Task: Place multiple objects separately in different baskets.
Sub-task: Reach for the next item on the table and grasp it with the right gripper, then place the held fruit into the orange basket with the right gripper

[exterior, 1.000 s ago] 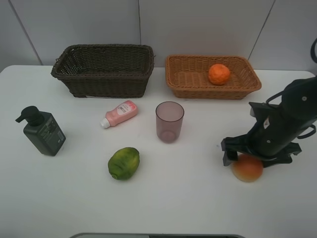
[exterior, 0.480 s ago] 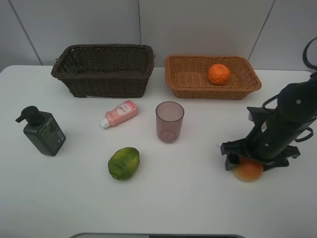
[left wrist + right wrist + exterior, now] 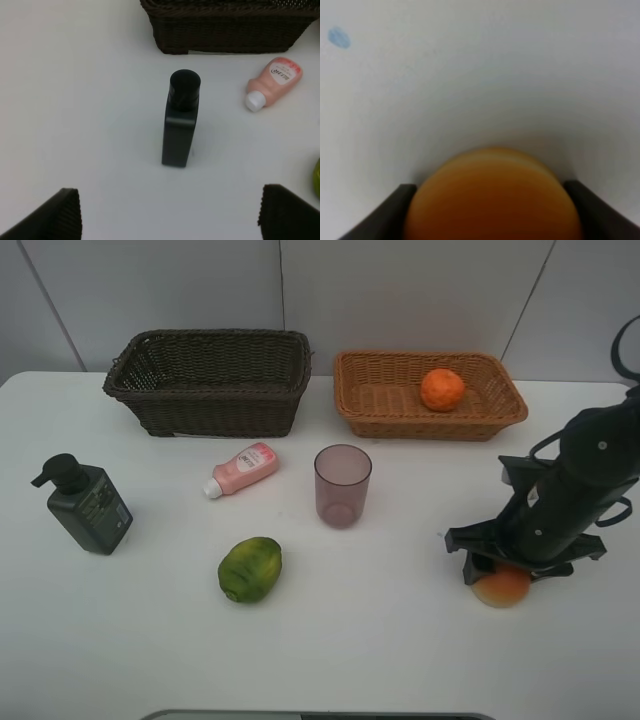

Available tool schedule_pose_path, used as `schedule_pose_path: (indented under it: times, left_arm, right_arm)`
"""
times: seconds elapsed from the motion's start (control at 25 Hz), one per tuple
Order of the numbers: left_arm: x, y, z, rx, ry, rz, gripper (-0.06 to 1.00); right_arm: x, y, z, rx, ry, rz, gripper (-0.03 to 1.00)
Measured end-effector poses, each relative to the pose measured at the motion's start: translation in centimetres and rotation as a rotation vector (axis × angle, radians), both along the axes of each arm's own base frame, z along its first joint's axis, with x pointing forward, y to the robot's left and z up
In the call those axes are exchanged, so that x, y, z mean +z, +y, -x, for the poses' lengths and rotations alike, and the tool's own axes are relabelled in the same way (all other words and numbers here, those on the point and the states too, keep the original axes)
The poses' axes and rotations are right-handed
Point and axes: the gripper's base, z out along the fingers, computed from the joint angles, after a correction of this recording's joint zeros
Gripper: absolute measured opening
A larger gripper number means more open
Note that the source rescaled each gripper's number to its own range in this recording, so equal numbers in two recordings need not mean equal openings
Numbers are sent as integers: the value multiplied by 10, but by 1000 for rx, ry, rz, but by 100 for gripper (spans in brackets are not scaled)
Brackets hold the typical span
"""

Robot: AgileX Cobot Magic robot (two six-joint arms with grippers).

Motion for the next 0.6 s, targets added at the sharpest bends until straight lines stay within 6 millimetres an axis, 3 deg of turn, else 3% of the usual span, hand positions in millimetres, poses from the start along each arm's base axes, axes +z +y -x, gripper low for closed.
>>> schedule_pose_path:
  times: [0.36, 0.6]
  left_arm:
    - [0, 0, 0, 0, 0, 0, 92]
    - [0, 0, 0, 0, 0, 0, 92]
  right_arm:
    - [1, 1, 0, -9, 7, -3, 0]
    - [35, 8, -23, -20, 1, -4, 0]
